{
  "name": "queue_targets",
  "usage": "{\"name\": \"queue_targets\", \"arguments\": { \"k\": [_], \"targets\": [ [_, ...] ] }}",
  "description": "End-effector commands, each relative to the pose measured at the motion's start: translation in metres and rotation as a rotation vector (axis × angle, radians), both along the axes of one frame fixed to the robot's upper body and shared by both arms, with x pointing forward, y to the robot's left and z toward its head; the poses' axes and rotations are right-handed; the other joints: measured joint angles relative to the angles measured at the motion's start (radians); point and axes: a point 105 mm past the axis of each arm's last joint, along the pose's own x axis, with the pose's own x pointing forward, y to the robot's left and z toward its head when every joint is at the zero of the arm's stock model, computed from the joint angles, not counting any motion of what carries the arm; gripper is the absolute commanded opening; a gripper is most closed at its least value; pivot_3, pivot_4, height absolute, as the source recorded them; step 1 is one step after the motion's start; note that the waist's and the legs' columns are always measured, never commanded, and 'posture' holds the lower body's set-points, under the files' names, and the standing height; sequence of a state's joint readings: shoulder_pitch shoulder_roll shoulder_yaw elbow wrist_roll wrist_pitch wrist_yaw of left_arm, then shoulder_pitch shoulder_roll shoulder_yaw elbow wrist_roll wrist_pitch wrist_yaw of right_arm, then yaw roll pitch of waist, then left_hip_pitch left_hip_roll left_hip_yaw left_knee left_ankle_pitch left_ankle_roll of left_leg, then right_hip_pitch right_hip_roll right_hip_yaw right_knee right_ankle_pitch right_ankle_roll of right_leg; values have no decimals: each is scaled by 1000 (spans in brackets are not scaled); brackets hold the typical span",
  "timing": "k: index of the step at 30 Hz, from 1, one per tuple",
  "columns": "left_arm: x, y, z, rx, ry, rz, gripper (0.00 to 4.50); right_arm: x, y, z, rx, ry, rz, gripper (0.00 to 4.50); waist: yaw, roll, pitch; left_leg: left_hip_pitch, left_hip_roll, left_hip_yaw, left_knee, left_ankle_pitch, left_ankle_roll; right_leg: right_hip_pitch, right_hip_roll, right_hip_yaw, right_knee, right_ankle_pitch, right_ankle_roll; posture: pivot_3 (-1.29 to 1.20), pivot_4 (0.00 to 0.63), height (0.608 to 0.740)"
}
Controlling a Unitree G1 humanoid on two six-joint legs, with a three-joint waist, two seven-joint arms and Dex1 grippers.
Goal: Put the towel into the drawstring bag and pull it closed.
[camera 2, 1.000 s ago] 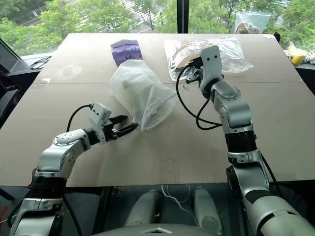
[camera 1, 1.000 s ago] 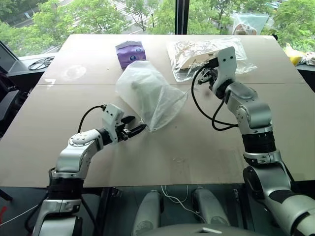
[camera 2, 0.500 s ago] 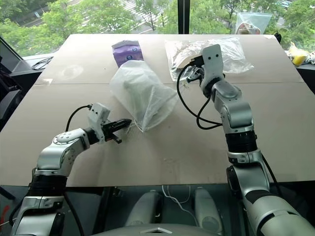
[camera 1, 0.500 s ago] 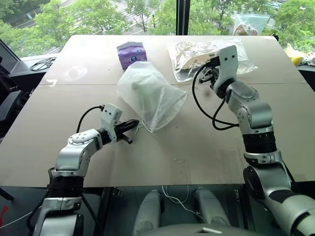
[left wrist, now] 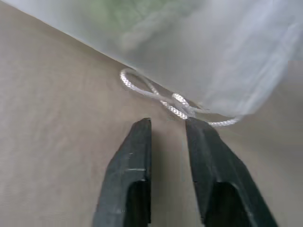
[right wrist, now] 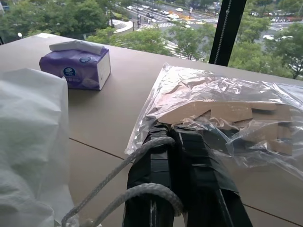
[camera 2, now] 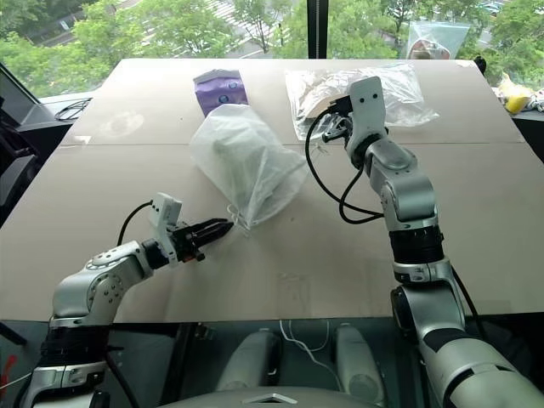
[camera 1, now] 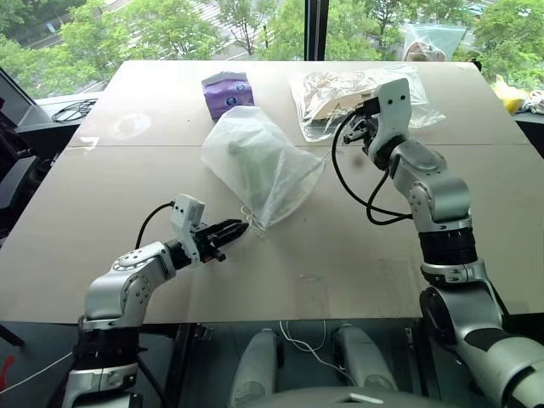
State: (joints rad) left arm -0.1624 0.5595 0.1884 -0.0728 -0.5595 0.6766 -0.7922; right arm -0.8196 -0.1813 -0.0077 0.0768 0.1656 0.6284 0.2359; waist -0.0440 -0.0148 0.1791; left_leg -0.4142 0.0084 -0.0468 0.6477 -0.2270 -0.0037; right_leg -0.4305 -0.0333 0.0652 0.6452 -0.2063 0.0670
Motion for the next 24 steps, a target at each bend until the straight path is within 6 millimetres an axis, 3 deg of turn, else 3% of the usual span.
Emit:
{"name": "queue_targets", "arguments": {
  "k": [1, 14, 18, 22, 24],
  "targets": [
    [-1, 2, 7, 48, -46, -12, 2532, -3, 3, 16, 12, -59, 14, 0, 0, 0, 0, 0, 0, 0, 0, 0, 0, 0, 0, 0, 0, 0, 0, 0, 150, 740],
    [11, -18, -6, 217, -51, -50, 2532, -4, 1, 15, 10, -60, 11, 0, 6, 0, 0, 0, 0, 0, 1, 0, 0, 1, 0, 0, 0, 0, 0, 0, 150, 740],
    [7, -19, -19, 369, -60, -48, 2532, -6, 1, 15, 10, -60, 9, 0, 3, 0, 0, 0, 0, 0, 1, 0, 0, 1, 0, 0, 0, 0, 0, 0, 150, 740],
    [-5, -25, -27, 405, -53, -32, 2532, -7, 2, 13, 11, -57, 9, 0, 2, 1, 0, 0, 0, 0, 0, 0, 0, 1, 0, 0, 0, 0, 0, 0, 150, 740],
    [-11, -22, -32, 433, -61, -16, 2017, -7, 2, 13, 11, -55, 10, 0, -2, 1, -1, 0, 0, 0, 0, 0, 0, 1, 0, 0, 0, 0, 0, 0, 150, 740]
  ]
}}
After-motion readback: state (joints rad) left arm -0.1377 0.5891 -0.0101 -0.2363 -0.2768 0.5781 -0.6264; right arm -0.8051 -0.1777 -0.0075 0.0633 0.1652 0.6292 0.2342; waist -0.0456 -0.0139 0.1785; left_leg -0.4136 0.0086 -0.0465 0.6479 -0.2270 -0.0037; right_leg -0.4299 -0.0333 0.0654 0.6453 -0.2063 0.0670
